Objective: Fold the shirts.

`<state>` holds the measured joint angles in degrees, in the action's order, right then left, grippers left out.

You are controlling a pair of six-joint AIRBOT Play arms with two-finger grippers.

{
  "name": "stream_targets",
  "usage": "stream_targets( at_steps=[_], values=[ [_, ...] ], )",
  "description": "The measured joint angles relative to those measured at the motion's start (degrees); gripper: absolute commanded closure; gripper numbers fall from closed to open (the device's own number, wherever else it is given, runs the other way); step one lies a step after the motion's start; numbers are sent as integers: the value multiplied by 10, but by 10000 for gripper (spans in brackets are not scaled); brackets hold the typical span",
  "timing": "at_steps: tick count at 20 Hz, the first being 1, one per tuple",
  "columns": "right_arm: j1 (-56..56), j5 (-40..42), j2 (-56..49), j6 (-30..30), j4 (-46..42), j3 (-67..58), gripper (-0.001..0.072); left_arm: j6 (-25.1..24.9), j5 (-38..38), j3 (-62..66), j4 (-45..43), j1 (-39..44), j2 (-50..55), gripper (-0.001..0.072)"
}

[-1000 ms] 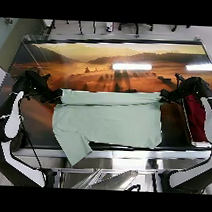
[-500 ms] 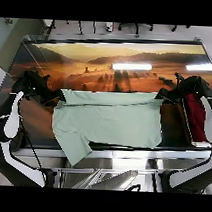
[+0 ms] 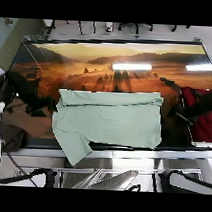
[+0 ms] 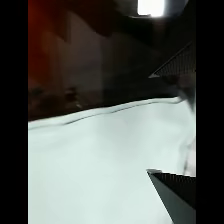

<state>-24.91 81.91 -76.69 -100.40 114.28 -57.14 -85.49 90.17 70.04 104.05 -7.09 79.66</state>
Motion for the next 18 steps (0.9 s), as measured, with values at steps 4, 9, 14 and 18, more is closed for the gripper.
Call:
stream_targets(
  at_steps=[4,9,14,18],
  values=[
    [-18,-63,105,-29,22,175,66,9,-78,-252,23,-11,-171,37],
    [-23,-114,138,-61,77,244,66,-12,-193,-451,113,-26,-285,38],
    [-23,-137,121,-82,116,256,66,-32,-258,-511,167,-28,-284,38],
    [-23,-141,99,-90,126,262,66,-51,-276,-522,188,-28,-250,607]
  ],
)
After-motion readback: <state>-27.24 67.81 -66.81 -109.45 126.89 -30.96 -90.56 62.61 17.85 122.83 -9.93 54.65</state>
